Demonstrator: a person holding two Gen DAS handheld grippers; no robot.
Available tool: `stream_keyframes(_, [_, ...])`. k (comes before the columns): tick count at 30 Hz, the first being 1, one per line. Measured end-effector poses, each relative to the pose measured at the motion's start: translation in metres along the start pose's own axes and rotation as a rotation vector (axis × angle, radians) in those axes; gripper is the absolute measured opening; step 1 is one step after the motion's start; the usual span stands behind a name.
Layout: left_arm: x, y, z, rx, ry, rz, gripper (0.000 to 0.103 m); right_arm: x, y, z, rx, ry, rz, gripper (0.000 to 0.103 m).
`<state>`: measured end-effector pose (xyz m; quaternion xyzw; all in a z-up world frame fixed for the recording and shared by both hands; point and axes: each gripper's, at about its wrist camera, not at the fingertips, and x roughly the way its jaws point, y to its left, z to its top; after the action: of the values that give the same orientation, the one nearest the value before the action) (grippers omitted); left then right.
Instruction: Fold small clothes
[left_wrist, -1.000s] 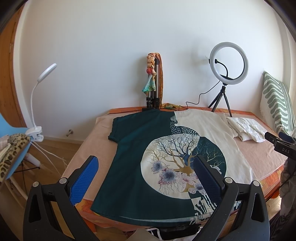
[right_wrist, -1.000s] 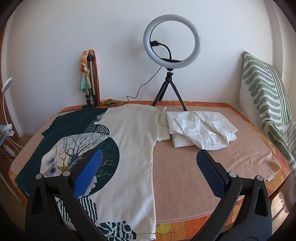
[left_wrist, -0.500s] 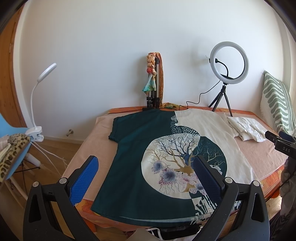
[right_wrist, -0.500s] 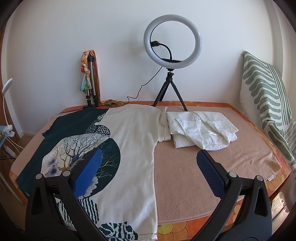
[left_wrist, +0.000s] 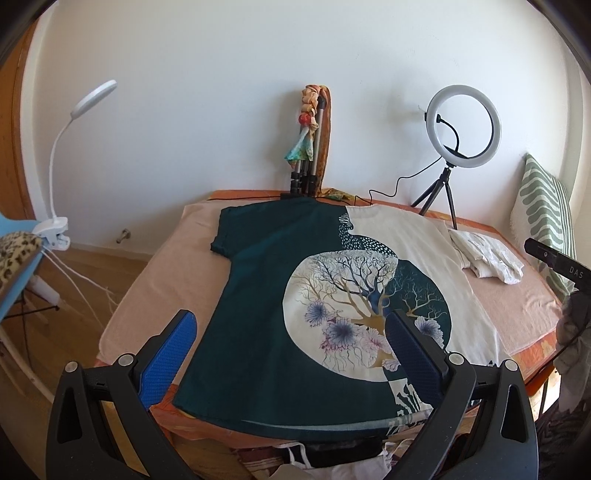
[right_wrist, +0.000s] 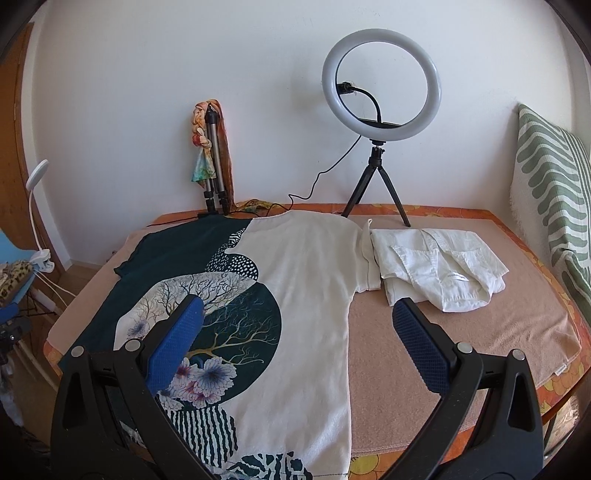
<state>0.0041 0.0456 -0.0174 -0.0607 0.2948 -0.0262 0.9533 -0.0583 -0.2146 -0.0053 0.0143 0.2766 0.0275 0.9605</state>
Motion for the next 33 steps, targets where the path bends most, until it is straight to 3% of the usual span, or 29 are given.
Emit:
stream_keyframes(2, [0.007, 0.013, -0.002, -0.031, 0.041, -0.021, 0.1, -0.001, 0.011, 0.015, -0.021, 0.014, 0.039, 0.103])
stream_keyframes(5, [0.016, 0.036, -0.005, -0.034, 0.107, 0.021, 0.092, 0.001, 0.031, 0.045, -0.045, 0.046, 0.137, 0.103])
stream_keyframes(10, [0.033, 0.073, -0.015, -0.09, 0.199, 0.042, 0.085, 0.018, 0.075, 0.102, -0.096, 0.085, 0.217, 0.103])
stream_keyframes(12, [0.046, 0.084, -0.022, -0.119, 0.251, 0.038, 0.077, 0.028, 0.099, 0.124, -0.125, 0.1, 0.247, 0.103])
stream_keyframes(15, [0.065, 0.096, -0.034, -0.175, 0.336, 0.001, 0.053, 0.056, 0.138, 0.153, -0.129, 0.181, 0.322, 0.103])
stream_keyframes(18, [0.075, 0.098, -0.039, -0.179, 0.377, 0.005, 0.053, 0.088, 0.165, 0.176, -0.041, 0.34, 0.436, 0.094])
stream_keyframes(20, [0.08, 0.098, -0.039, -0.165, 0.39, 0.014, 0.053, 0.105, 0.182, 0.19, -0.017, 0.401, 0.455, 0.094])
stream_keyframes(24, [0.089, 0.104, -0.037, -0.202, 0.408, 0.017, 0.053, 0.136, 0.224, 0.214, -0.095, 0.422, 0.385, 0.094])
stream_keyframes(29, [0.093, 0.106, -0.04, -0.185, 0.414, 0.039, 0.056, 0.187, 0.269, 0.228, -0.117, 0.421, 0.397, 0.094])
stream_keyframes(33, [0.096, 0.109, -0.046, -0.181, 0.43, 0.035, 0.056, 0.244, 0.301, 0.219, -0.098, 0.483, 0.423, 0.094])
